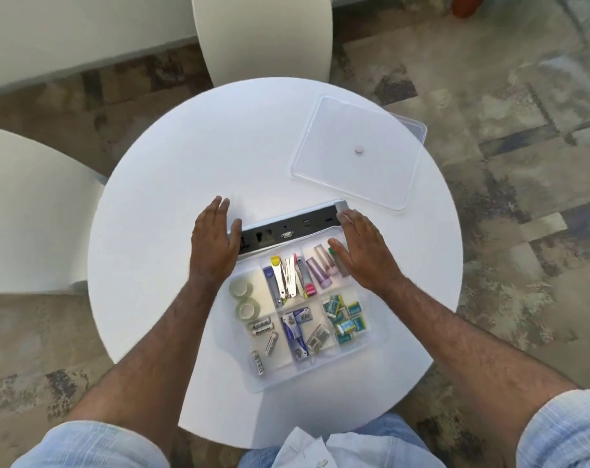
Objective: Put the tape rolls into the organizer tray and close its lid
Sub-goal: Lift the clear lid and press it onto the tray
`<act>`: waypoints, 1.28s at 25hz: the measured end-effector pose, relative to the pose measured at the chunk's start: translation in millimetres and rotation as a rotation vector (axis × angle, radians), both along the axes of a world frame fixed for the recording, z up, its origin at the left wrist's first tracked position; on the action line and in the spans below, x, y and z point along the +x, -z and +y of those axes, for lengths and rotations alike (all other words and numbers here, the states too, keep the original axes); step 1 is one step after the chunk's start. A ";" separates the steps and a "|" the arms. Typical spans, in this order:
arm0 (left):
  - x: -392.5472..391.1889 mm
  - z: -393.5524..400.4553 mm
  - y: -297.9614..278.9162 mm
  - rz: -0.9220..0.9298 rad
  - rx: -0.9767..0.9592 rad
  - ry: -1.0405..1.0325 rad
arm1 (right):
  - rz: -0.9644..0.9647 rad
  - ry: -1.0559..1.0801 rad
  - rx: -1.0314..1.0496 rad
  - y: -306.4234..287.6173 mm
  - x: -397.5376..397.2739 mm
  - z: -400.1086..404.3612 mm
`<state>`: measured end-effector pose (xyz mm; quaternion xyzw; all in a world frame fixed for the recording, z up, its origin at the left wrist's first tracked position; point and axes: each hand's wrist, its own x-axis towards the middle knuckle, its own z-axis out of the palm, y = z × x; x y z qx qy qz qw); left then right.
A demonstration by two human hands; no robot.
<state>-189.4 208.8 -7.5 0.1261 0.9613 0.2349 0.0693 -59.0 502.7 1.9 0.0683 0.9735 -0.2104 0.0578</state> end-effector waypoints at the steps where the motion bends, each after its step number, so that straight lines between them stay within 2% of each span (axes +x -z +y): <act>1: -8.7 12.4 -0.9 0.008 -0.008 0.045 | 0.005 0.024 -0.013 1.1 -3.9 7.2; 6: -48.3 71.1 -0.7 -0.056 -0.065 0.215 | 0.032 0.164 -0.071 14.0 -20.3 44.6; 9: -69.1 104.8 3.2 -0.160 -0.057 0.240 | 0.078 0.313 -0.125 26.8 -28.2 70.5; 14: -94.4 149.1 10.2 -0.255 -0.171 0.290 | 0.119 0.605 -0.272 45.6 -39.2 105.1; 21: -116.3 188.0 18.8 -0.438 -0.043 0.084 | -0.026 0.862 -0.362 57.4 -62.1 128.6; 27: -120.5 194.6 23.6 -0.429 0.083 -0.031 | -0.065 0.967 -0.417 58.2 -76.6 134.7; 32: -124.4 189.1 18.3 -0.412 0.246 -0.126 | -0.006 0.986 -0.439 53.9 -69.0 139.0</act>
